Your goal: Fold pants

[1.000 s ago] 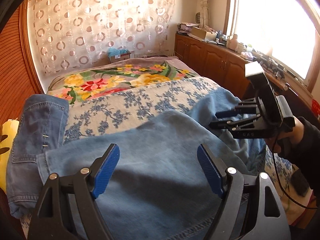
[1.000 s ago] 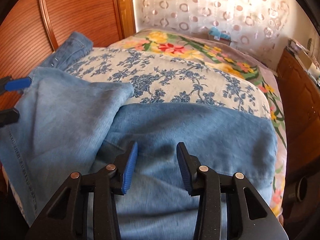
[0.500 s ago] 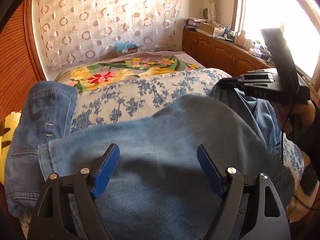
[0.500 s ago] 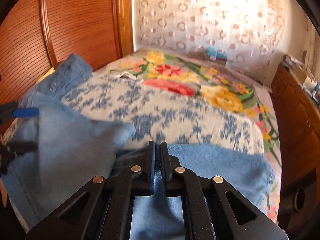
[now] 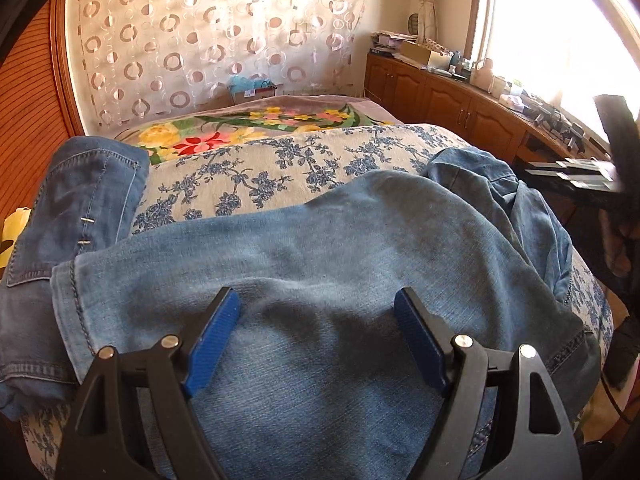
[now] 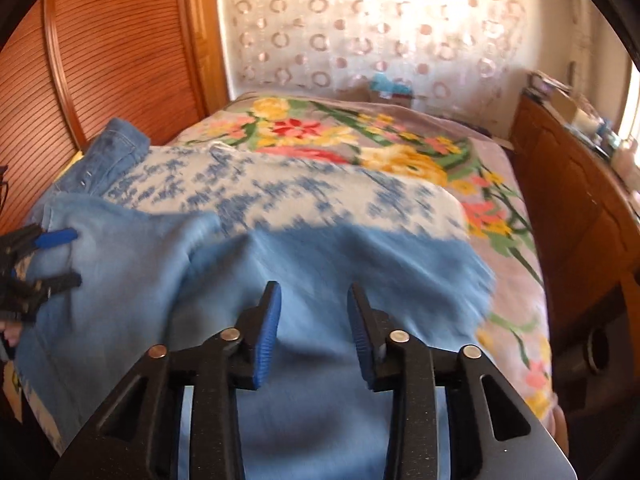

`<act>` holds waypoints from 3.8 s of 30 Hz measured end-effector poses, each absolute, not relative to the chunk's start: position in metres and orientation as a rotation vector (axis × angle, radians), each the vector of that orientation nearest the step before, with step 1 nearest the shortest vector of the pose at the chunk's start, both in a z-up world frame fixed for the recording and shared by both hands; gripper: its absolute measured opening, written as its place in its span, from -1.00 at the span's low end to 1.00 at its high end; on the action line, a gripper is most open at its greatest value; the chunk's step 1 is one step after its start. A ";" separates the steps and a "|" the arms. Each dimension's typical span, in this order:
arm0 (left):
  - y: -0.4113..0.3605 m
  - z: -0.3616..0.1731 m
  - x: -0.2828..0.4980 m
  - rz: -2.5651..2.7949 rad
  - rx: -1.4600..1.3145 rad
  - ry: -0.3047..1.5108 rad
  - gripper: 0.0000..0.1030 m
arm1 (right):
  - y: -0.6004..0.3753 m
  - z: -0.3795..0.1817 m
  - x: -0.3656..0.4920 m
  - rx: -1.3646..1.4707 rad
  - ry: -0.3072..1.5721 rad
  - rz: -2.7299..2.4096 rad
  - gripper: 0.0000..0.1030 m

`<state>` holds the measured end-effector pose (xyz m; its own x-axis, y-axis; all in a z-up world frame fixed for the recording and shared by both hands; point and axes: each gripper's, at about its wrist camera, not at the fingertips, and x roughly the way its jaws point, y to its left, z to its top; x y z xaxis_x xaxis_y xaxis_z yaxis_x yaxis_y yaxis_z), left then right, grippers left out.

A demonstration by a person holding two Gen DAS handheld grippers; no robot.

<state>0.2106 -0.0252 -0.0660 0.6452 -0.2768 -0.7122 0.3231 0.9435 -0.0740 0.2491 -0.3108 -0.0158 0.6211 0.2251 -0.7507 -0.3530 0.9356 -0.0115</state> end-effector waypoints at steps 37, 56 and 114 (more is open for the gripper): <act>-0.027 -0.077 0.212 -0.319 0.093 0.824 0.57 | -0.431 -0.063 0.185 0.110 0.911 0.118 -0.09; -0.015 -0.054 0.192 -0.315 0.054 0.771 0.57 | -0.405 -0.017 0.184 0.095 0.732 0.123 -1.00; -0.022 -0.031 0.108 -0.382 0.055 0.701 0.57 | -0.229 0.003 0.155 -0.099 0.691 0.414 0.21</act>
